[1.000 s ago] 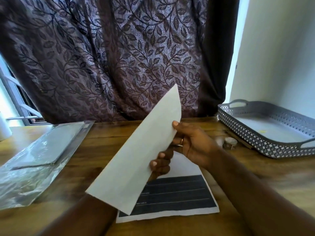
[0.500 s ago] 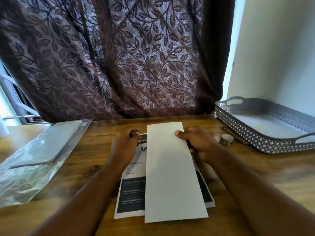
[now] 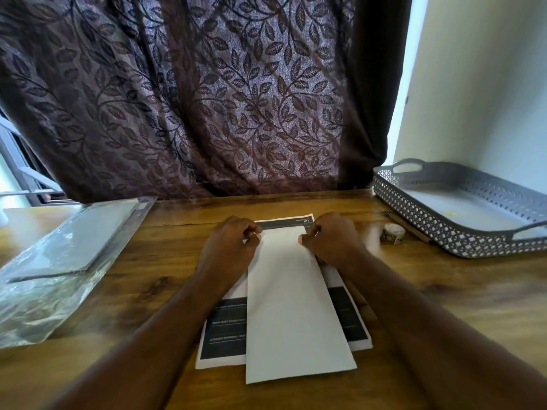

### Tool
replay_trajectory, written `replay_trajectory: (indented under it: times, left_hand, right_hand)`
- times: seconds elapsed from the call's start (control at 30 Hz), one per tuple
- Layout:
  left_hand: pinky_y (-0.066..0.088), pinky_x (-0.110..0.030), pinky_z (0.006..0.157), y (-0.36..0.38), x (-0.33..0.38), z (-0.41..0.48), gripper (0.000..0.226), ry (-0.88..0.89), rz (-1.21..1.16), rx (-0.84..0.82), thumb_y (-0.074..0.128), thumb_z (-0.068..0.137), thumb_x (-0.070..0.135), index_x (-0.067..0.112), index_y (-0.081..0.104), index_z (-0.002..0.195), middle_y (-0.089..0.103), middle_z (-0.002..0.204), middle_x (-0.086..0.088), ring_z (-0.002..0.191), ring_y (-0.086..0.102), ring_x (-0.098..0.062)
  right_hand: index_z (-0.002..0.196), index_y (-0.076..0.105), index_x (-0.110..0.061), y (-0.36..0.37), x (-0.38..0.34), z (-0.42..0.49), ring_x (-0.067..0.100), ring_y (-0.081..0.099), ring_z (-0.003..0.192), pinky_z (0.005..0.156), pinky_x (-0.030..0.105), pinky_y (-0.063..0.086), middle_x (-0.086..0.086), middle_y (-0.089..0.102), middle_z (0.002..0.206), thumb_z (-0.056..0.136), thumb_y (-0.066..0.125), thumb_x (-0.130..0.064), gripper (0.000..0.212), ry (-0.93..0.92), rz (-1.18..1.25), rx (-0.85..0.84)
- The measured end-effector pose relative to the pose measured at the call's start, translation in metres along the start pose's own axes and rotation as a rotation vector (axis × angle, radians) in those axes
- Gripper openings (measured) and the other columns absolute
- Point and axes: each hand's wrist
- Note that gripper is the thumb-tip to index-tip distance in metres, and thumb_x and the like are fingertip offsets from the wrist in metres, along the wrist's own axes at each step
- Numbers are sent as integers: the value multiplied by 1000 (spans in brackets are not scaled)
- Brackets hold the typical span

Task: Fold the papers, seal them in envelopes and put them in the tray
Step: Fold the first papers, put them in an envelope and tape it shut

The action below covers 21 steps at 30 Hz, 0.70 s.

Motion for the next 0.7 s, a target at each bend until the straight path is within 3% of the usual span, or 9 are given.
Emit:
replay_trajectory:
  times: [0.07, 0.1, 0.17, 0.23, 0.3, 0.4, 0.53, 0.7]
  left_hand:
    - [35, -7, 69, -2, -1, 0, 12, -6, 4, -5, 63, 96, 18, 20, 72, 104, 66, 106, 5, 88, 54, -5]
    - [35, -7, 69, -3, -2, -1, 13, -4, 7, -9, 63, 96, 18, 20, 72, 105, 65, 106, 5, 88, 54, -5]
    - [34, -6, 69, -4, -1, -2, 13, 12, 11, -18, 62, 97, 19, 20, 72, 106, 63, 105, 6, 86, 52, -3]
    - [33, -6, 67, -2, 2, -3, 14, 41, -1, -31, 63, 96, 20, 22, 72, 107, 60, 102, 10, 82, 50, -1]
    - [31, -5, 67, 0, 6, -5, 16, 92, 6, -66, 65, 96, 20, 23, 72, 109, 59, 101, 11, 80, 49, -1]
    - [35, -12, 71, 4, 12, -8, 17, 167, 25, -126, 67, 95, 22, 23, 72, 111, 64, 107, 7, 86, 52, -6]
    - [40, -22, 78, 9, 22, -10, 20, 211, 26, -164, 68, 94, 24, 24, 71, 114, 65, 115, 5, 93, 54, -8]
    - [38, -14, 75, 12, 23, -11, 21, 211, 17, -187, 68, 95, 25, 25, 71, 115, 66, 119, 6, 96, 54, -7]
  right_hand:
    - [81, 68, -9, 0, 0, 0, 25, 70, 71, 64, 35, 60, 9, 71, 78, 89, 75, -28, 22, -9, -14, 12]
    - [78, 68, -9, 0, 0, 0, 24, 68, 69, 61, 34, 58, 9, 70, 75, 89, 74, -27, 22, -20, -17, 21]
    - [74, 67, -11, -2, 3, 2, 19, 62, 64, 50, 25, 44, 6, 67, 71, 91, 70, -25, 23, -53, -65, 33]
    - [76, 68, -12, -7, 8, 3, 15, 58, 65, 49, 22, 36, 3, 66, 74, 93, 65, -20, 20, -71, -132, 45]
    - [80, 70, -13, -14, 16, 2, 14, 60, 71, 56, 24, 46, 2, 68, 80, 95, 63, -19, 17, -66, -162, 87]
    - [86, 72, -17, -33, 34, -1, 18, 64, 78, 73, 38, 58, 2, 70, 86, 93, 64, -20, 11, -11, -176, 221]
    - [94, 75, -16, -60, 68, -5, 22, 64, 86, 76, 38, 57, 7, 70, 98, 88, 64, -10, 14, 33, -189, 371]
    - [102, 71, -17, -77, 103, -12, 26, 61, 95, 83, 33, 48, 13, 64, 111, 86, 68, -14, 17, 138, -134, 375]
Point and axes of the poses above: each hand's wrist, its own z-axis towards the middle knuckle, its own y-axis out of the palm, x = y × z
